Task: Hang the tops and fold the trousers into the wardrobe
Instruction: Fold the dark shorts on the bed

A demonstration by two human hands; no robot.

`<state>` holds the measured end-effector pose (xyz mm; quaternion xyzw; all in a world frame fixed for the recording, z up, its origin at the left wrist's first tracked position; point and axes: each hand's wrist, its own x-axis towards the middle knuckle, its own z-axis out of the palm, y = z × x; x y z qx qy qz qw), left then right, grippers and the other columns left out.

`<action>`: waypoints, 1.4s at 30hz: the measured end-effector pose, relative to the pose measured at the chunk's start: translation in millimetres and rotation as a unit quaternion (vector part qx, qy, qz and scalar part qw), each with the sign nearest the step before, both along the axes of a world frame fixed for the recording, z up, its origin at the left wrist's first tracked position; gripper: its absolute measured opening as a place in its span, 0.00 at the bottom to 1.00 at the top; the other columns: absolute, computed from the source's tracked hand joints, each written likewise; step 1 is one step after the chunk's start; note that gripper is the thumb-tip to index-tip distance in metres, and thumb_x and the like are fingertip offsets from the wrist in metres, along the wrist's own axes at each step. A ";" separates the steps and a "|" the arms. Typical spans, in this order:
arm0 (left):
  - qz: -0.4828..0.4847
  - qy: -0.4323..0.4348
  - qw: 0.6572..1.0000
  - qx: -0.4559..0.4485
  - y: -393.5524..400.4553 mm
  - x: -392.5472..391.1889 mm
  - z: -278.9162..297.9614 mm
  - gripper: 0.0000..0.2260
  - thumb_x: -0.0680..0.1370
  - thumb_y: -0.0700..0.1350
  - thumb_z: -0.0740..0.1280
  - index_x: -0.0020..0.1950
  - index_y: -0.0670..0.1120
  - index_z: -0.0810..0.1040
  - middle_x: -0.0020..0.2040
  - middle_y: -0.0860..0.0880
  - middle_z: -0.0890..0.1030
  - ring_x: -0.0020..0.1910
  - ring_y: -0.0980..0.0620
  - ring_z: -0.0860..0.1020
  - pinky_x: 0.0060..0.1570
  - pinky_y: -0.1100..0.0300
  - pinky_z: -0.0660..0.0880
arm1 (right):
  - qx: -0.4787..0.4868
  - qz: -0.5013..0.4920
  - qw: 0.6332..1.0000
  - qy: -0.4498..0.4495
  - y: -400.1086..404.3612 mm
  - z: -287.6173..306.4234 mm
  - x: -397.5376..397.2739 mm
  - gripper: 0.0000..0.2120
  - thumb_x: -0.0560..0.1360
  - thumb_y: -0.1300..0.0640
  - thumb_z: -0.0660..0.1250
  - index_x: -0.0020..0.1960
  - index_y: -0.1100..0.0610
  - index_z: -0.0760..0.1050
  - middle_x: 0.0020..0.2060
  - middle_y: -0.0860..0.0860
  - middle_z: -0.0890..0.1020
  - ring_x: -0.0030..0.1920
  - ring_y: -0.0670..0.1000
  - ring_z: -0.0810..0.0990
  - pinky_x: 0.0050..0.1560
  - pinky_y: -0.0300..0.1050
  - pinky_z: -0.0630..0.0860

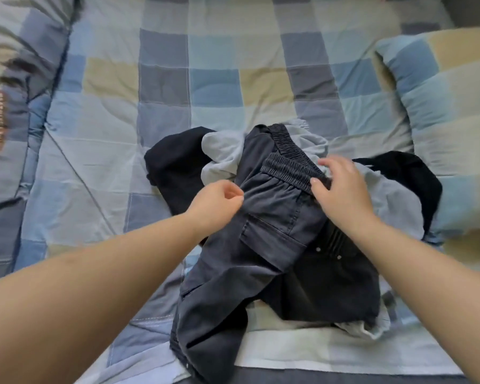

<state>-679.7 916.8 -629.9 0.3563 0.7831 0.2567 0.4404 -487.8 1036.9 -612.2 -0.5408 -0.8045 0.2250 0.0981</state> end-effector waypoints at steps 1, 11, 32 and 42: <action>-0.016 0.017 1.000 0.021 11.5 5.0 1.5 0.07 0.77 0.46 0.64 0.54 0.51 0.78 0.50 0.55 0.81 0.51 0.55 0.78 0.49 0.63 0.72 | 0.002 0.041 0.998 -0.057 14.7 -2.5 -1.5 0.23 0.75 0.54 0.66 0.68 0.59 0.69 0.66 0.57 0.72 0.67 0.57 0.69 0.67 0.52 0.65; -0.463 0.350 0.808 0.101 46.6 15.4 26.0 0.25 0.74 0.53 0.68 0.69 0.49 0.68 0.74 0.48 0.64 0.76 0.48 0.55 0.73 0.48 0.55 | 0.012 0.275 0.948 -0.159 -27.6 20.2 -4.7 0.16 0.77 0.45 0.61 0.57 0.56 0.73 0.51 0.51 0.78 0.55 0.55 0.75 0.48 0.44 0.62; -0.410 0.448 0.780 0.153 -209.9 -197.5 199.2 0.27 0.78 0.64 0.50 0.46 0.44 0.77 0.36 0.45 0.79 0.33 0.42 0.79 0.31 0.54 0.76 | -0.005 0.308 0.926 -0.217 -107.0 84.8 -59.1 0.21 0.76 0.51 0.64 0.68 0.47 0.65 0.52 0.55 0.81 0.53 0.59 0.79 0.42 0.47 0.68; -0.222 0.572 0.788 0.047 -260.7 -271.2 271.0 0.09 0.74 0.43 0.70 0.51 0.41 0.77 0.42 0.40 0.80 0.37 0.38 0.80 0.29 0.49 0.75 | 0.145 0.348 0.897 -0.230 -75.1 215.5 -184.2 0.10 0.79 0.51 0.60 0.57 0.53 0.72 0.50 0.54 0.81 0.50 0.59 0.78 0.40 0.47 0.70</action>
